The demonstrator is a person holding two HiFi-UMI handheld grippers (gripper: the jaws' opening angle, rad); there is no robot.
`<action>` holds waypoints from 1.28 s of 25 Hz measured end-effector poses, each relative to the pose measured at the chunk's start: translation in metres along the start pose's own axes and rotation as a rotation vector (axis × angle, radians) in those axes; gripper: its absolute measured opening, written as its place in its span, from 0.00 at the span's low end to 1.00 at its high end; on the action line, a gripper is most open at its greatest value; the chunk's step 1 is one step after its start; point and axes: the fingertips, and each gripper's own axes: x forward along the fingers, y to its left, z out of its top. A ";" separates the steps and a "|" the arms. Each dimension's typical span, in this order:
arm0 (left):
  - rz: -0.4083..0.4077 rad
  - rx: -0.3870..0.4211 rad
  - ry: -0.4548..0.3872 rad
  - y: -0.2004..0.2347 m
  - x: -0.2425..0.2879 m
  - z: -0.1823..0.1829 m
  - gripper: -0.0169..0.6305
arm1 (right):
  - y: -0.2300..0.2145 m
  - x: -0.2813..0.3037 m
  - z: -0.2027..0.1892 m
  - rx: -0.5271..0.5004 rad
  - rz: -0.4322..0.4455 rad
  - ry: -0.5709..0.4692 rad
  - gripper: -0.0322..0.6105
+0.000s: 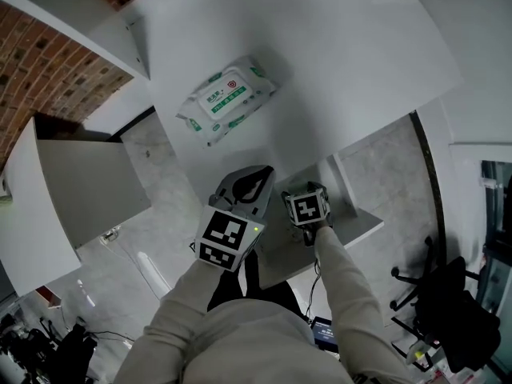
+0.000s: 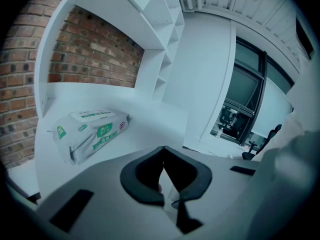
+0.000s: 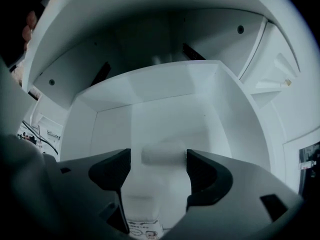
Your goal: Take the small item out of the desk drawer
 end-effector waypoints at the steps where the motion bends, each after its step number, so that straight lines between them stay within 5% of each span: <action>1: 0.002 -0.005 0.001 0.001 0.000 -0.001 0.05 | -0.001 0.002 -0.001 0.013 -0.005 0.010 0.60; 19: 0.029 -0.034 0.010 0.017 -0.003 -0.006 0.05 | -0.004 0.025 0.007 -0.103 -0.051 0.049 0.56; 32: 0.017 -0.019 0.001 0.014 -0.008 -0.004 0.05 | -0.004 0.008 0.005 0.055 -0.053 -0.018 0.55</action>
